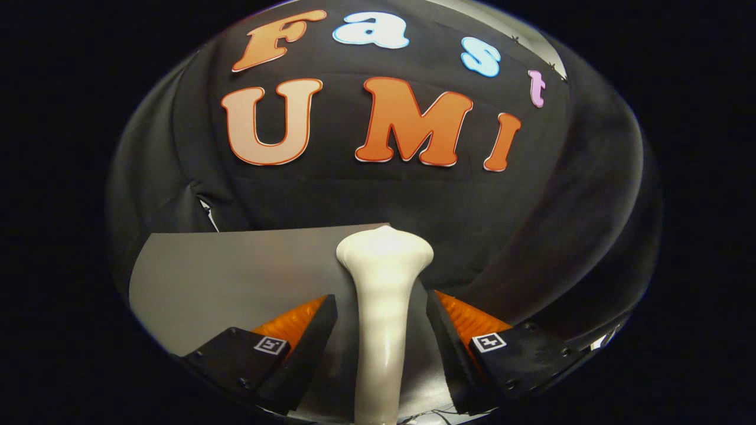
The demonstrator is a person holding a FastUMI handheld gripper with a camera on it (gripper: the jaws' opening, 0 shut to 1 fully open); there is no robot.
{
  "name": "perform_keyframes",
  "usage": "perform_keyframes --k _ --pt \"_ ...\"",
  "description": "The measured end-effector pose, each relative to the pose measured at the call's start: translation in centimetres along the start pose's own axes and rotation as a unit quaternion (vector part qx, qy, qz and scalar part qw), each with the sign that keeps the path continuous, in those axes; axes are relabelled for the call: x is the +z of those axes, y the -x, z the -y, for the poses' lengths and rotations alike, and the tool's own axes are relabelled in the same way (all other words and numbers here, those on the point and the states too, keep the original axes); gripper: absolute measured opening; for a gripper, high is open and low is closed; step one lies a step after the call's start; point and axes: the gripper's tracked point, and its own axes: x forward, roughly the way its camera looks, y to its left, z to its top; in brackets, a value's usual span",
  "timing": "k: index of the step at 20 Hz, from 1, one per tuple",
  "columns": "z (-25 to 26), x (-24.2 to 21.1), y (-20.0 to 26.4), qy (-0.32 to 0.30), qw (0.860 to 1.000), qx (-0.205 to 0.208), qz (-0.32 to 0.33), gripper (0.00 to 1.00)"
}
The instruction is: Iron the clothes twice with a garment steamer, once on the left side and once on the right side.
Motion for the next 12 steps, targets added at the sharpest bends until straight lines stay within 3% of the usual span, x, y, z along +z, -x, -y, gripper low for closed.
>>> perform_keyframes --k 4,9,10,12 --pt "0.1 -1.3 -1.5 -0.008 0.999 0.001 -0.034 0.82" --pt "-0.3 -1.2 -2.2 0.006 0.999 0.012 -0.050 0.70" --pt "-0.3 -1.1 -2.6 0.006 0.999 0.011 -0.047 0.58" --pt "-0.6 -1.0 -1.9 0.005 0.999 0.016 -0.039 0.54"
